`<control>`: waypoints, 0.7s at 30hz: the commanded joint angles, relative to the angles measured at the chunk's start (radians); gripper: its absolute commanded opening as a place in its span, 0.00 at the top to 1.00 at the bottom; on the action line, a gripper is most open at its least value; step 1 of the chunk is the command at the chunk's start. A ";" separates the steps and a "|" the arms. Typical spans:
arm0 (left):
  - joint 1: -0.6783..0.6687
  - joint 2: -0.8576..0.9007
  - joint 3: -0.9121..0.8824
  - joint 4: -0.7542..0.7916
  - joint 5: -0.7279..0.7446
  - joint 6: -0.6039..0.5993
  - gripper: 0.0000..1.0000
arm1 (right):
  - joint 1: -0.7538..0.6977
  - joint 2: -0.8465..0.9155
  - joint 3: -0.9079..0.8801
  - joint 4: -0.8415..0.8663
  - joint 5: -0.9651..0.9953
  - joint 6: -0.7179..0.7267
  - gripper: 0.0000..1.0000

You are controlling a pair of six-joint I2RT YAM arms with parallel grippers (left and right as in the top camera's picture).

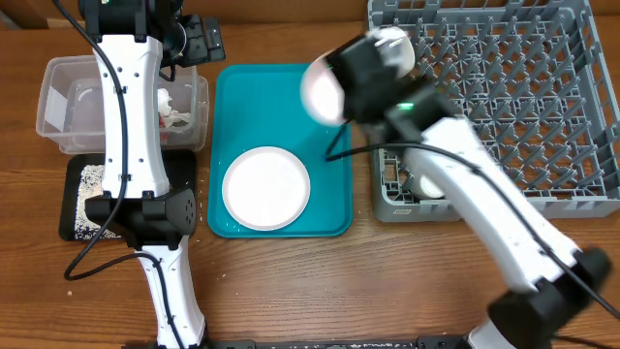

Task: Sort waste into correct bins and load items into the dishwasher
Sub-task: 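Carry the pink bowl right and set it in the dish rack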

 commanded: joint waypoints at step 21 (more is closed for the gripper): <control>0.005 -0.010 -0.003 0.002 0.008 -0.006 0.00 | -0.148 0.350 0.008 -0.006 0.769 -0.214 0.96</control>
